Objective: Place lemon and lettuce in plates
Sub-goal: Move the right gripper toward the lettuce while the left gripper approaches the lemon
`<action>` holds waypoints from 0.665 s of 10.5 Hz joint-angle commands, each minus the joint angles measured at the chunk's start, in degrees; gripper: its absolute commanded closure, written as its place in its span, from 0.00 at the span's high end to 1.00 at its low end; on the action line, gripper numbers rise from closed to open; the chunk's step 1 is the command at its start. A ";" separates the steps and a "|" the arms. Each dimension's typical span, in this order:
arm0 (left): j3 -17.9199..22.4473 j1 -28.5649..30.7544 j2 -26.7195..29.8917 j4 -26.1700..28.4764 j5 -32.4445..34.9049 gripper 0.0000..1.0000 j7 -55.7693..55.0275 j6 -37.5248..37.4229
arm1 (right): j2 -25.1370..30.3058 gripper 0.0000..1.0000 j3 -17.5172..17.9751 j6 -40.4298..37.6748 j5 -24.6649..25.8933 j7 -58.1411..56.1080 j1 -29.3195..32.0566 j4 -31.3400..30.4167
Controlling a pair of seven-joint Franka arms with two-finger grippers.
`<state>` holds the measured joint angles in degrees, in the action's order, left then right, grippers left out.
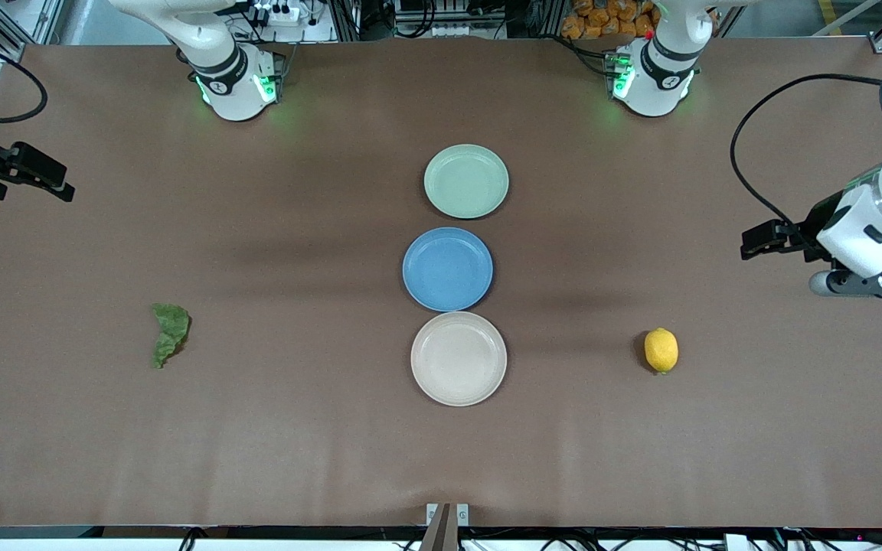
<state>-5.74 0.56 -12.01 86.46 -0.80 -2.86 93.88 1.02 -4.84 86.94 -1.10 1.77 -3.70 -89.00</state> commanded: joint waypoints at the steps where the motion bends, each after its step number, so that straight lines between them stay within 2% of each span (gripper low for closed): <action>1: -0.15 -0.20 -2.22 -0.07 0.44 1.00 0.49 2.79 | -0.06 1.00 0.62 0.25 0.48 -0.81 1.15 -0.56; 3: -0.15 -0.29 -4.24 0.46 0.44 1.00 0.05 5.77 | -1.19 1.00 0.54 2.00 0.57 -0.81 1.50 -2.13; 7: -0.15 -0.47 -8.81 0.98 0.44 1.00 -2.32 10.52 | -8.74 1.00 0.53 5.95 0.57 -0.81 2.30 -2.67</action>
<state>-5.83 0.21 -20.01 87.24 -0.79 -3.69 102.94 -5.31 -4.96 91.73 -1.06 1.73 -2.19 -92.38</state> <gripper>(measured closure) 0.000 0.000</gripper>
